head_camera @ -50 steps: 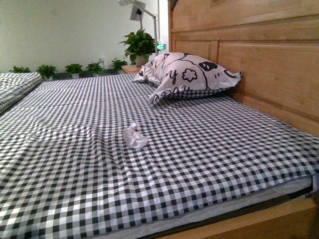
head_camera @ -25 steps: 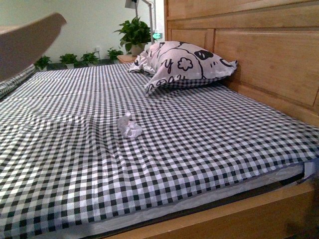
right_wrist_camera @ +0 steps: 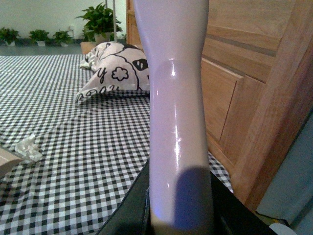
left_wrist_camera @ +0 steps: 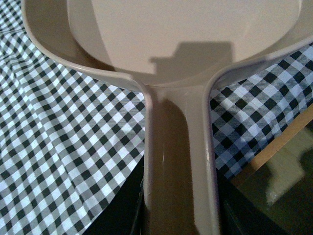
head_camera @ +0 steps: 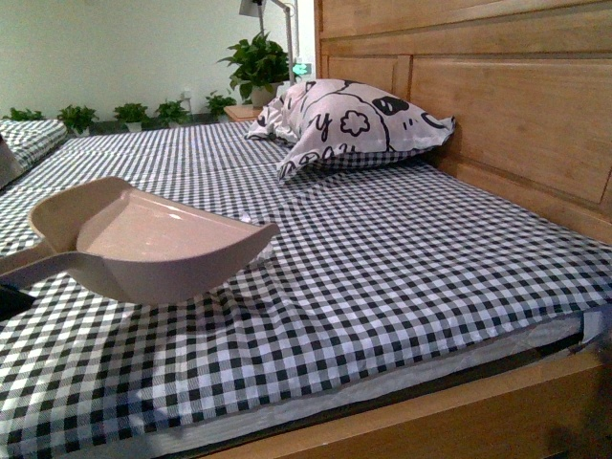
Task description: Clean up trash
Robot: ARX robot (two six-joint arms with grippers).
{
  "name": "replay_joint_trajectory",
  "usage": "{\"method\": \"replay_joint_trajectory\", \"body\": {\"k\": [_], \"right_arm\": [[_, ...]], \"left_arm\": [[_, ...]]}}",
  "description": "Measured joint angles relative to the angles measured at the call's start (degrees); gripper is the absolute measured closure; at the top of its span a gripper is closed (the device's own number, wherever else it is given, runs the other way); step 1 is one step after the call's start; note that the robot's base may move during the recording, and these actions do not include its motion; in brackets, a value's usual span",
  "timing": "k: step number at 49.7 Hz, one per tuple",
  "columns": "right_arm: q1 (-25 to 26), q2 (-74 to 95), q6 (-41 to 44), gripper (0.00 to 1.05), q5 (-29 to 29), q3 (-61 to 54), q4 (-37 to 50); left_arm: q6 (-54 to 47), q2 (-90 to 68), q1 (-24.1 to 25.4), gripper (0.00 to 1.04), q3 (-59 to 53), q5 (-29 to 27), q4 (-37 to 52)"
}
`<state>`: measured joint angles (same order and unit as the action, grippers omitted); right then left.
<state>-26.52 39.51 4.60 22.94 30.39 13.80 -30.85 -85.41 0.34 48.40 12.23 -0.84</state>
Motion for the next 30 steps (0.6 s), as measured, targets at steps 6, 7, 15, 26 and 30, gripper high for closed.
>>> {"method": "replay_joint_trajectory", "body": {"k": [6,7,15,26,30], "right_arm": [[0.0,0.0,0.0,0.85,0.0,0.0,0.0],[0.0,0.0,0.0,0.85,0.0,0.0,0.0],[0.0,0.0,0.0,0.85,0.0,0.0,0.0],[0.0,0.0,0.0,0.85,0.0,0.0,0.0],[0.0,0.0,0.0,0.85,0.0,0.0,0.0]], "left_arm": [[-1.3,-5.3,-0.9,0.78,2.3,0.4,-0.2],[-1.4,-6.0,-0.9,0.78,2.6,0.5,-0.2],[-2.1,-12.9,-0.7,0.78,5.6,2.0,0.4],[-1.9,-14.3,-0.7,0.78,5.7,2.8,0.9],[-1.9,-14.4,-0.7,0.78,5.7,2.7,0.9]]}}
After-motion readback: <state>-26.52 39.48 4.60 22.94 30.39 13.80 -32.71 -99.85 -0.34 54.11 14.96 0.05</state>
